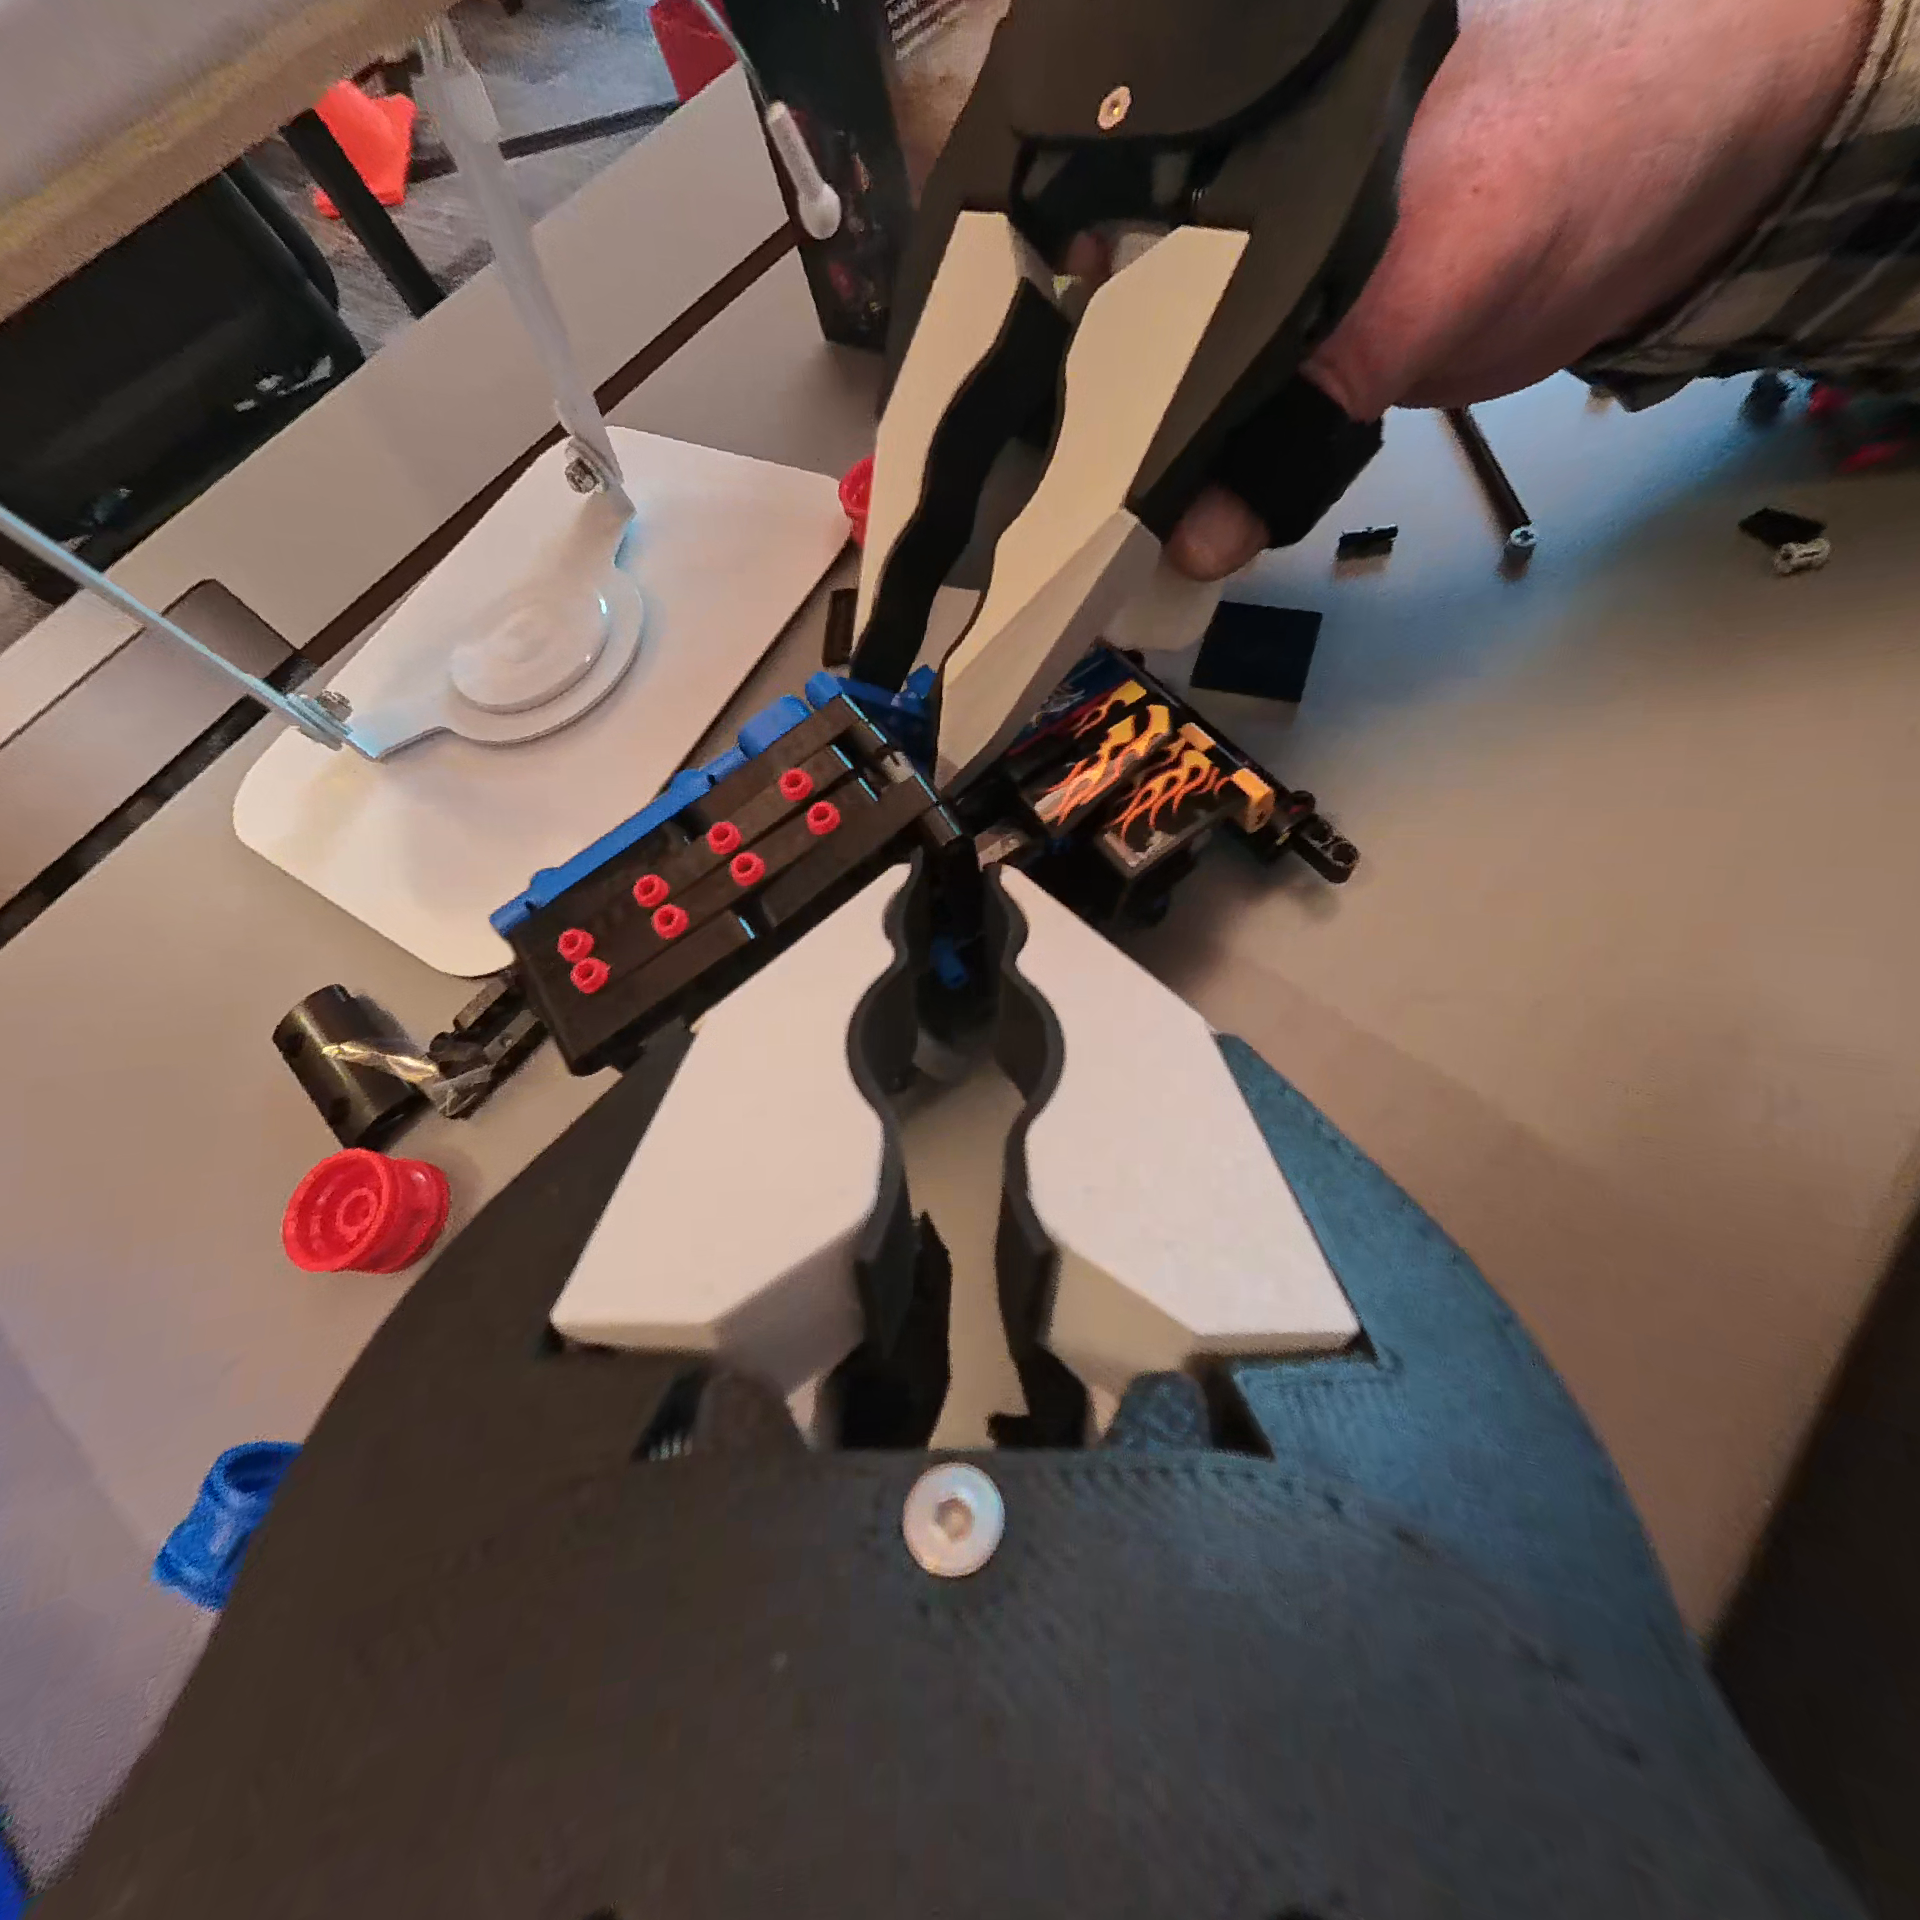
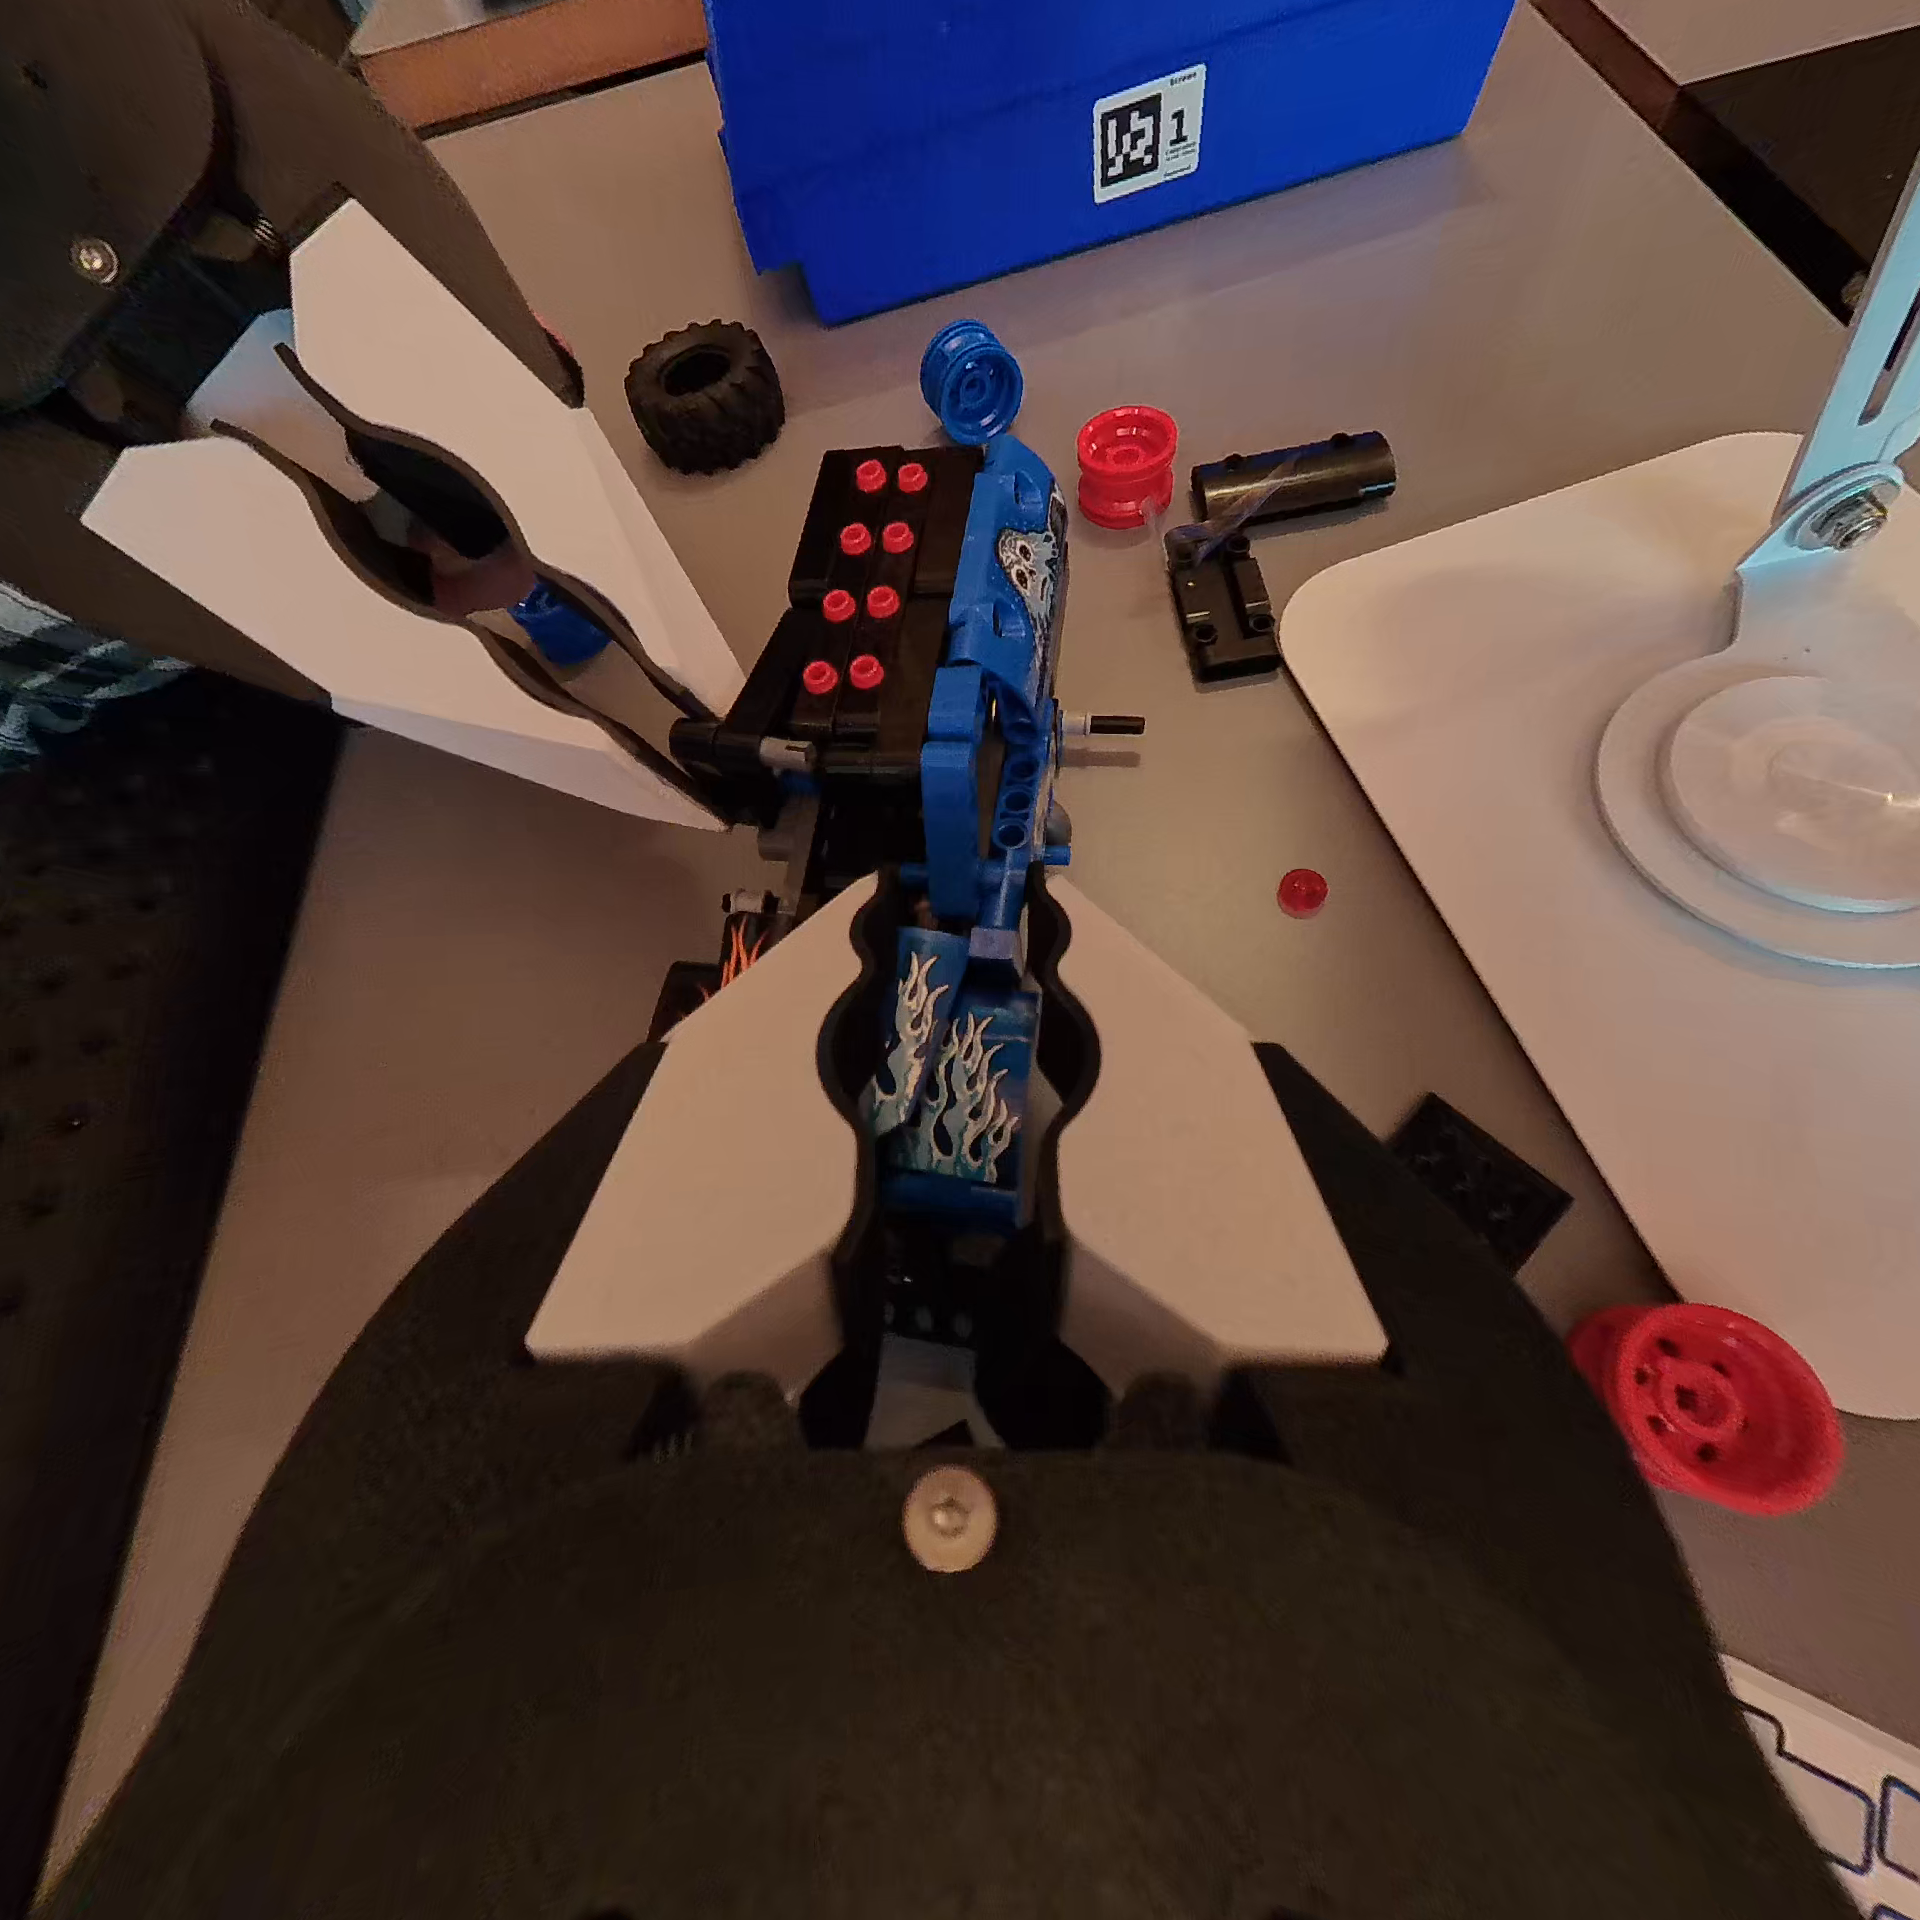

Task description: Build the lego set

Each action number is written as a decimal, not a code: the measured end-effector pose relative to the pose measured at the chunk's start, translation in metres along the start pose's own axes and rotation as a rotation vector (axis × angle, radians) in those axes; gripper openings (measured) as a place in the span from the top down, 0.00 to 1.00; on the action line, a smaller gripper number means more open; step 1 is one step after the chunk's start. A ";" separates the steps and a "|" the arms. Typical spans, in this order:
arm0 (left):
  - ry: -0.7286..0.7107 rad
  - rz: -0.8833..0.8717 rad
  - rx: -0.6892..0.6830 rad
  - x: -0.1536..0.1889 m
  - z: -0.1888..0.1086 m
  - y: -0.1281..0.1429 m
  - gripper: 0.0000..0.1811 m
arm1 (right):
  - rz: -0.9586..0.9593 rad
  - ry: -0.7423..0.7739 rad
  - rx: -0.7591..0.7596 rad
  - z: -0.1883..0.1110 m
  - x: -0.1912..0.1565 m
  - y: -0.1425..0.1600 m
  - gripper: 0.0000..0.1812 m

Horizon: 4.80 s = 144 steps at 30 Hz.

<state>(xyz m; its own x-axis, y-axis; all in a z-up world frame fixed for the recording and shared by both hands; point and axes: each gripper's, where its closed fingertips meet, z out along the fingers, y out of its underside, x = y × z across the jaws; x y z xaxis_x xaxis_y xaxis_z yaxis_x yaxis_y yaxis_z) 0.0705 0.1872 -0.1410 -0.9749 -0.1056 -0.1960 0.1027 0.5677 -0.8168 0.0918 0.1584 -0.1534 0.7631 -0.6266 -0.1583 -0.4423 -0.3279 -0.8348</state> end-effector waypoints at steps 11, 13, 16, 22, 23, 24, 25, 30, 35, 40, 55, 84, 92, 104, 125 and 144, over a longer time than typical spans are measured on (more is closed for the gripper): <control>0.052 -0.018 0.021 0.000 -0.001 0.002 0.95 | 0.005 0.001 0.007 0.001 0.000 0.000 0.87; 0.025 0.034 0.000 0.000 -0.001 0.002 0.95 | 0.005 0.002 0.007 0.001 0.000 0.000 0.87; -0.002 0.099 -0.038 -0.001 -0.001 0.003 0.95 | 0.004 0.003 0.005 0.001 0.000 0.000 0.87; 0.033 0.146 -0.059 -0.001 -0.003 0.004 0.95 | 0.003 0.002 0.004 0.001 0.000 0.000 0.87; 0.052 0.146 -0.051 0.000 -0.004 0.004 0.95 | 0.003 0.001 0.005 0.001 0.000 0.000 0.87; 0.079 0.127 -0.038 0.001 -0.005 0.004 0.96 | 0.003 -0.003 0.006 0.002 -0.001 0.000 0.87; 0.103 0.106 -0.022 0.002 -0.005 0.004 0.95 | 0.006 -0.009 0.006 0.002 -0.002 0.000 0.87; 0.103 0.166 -0.027 0.002 -0.005 0.005 0.95 | 0.008 -0.012 0.008 0.002 -0.002 0.000 0.87; 0.028 0.272 -0.108 -0.001 -0.004 0.009 0.95 | 0.006 -0.005 0.005 0.002 -0.002 0.000 0.87; -0.040 0.324 -0.147 -0.003 -0.002 0.010 0.95 | 0.006 0.002 0.006 0.002 -0.001 0.000 0.87; -0.057 0.026 0.031 -0.004 0.005 -0.002 0.95 | 0.016 0.008 0.013 0.002 0.003 0.000 0.87; -0.089 0.246 -0.046 -0.003 -0.002 0.007 0.86 | 0.020 -0.007 0.023 0.001 0.003 -0.001 0.87; -0.125 0.283 -0.050 -0.007 -0.001 0.013 0.89 | 0.020 -0.033 0.023 0.000 0.001 -0.001 0.87; -0.071 0.212 0.026 0.011 0.005 -0.002 0.87 | -0.045 0.003 0.002 -0.017 0.001 -0.009 0.85; 0.296 0.289 -0.181 -0.025 0.014 -0.008 0.62 | -0.074 0.060 -0.134 -0.046 -0.052 0.008 0.86; 0.005 -0.009 -0.129 0.004 0.007 -0.019 0.69 | 0.118 0.184 0.038 -0.036 -0.048 0.014 0.87</control>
<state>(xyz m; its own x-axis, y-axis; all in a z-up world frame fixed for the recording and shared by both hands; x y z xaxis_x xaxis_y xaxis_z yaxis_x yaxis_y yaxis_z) 0.0657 0.1700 -0.1302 -0.9766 -0.1073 -0.1865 0.0684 0.6670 -0.7419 0.0320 0.1582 -0.1382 0.6063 -0.7789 -0.1603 -0.5029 -0.2194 -0.8361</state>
